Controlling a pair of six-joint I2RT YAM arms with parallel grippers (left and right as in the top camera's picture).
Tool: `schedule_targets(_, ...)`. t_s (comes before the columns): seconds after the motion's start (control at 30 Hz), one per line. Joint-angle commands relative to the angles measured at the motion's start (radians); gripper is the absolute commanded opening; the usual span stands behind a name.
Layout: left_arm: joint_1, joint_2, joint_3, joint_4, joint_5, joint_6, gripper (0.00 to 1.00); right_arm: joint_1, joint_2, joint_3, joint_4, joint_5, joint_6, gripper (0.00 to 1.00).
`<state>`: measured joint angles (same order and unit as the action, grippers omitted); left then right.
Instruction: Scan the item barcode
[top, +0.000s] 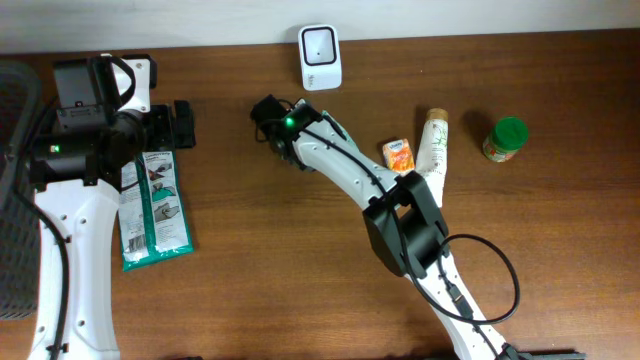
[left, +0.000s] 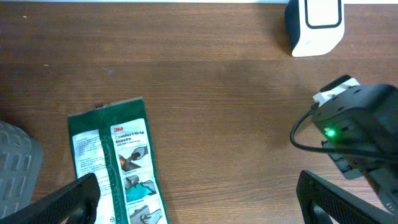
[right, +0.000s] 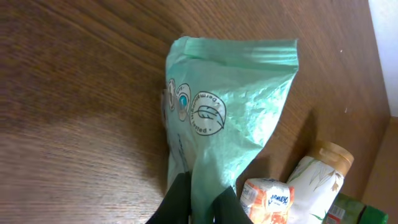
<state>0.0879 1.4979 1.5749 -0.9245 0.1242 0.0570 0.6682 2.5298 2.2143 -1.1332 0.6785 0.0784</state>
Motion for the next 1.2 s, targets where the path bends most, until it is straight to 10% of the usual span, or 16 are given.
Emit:
schedule_targets(0.0,0.0,0.002,0.013,0.002,0.011,0.009,0.99,0.019,0.046,-0.006,-0.012,-0.085,0.004,0.05)
schedule_targets(0.17,0.0,0.002,0.013,0.002,0.011,0.009,0.99,0.053,0.047,-0.006,-0.024,-0.148,-0.062,0.24)
schedule_targets(0.6,0.0,0.002,0.013,0.002,0.011,0.009,0.99,0.047,-0.041,0.048,-0.035,-0.332,-0.084,0.36)
schedule_targets(0.97,0.0,0.002,0.013,0.002,0.011,0.009,0.99,-0.267,-0.206,0.088,-0.18,-0.896,0.31,0.64)
schedule_targets(1.07,0.0,0.002,0.013,0.002,0.011,0.009,0.99,-0.346,-0.181,0.011,-0.117,-1.007,0.323,0.59)
schedule_targets(1.17,0.0,0.002,0.013,0.002,0.011,0.009,0.99,-0.369,-0.166,-0.099,0.051,-0.948,0.284,0.33)
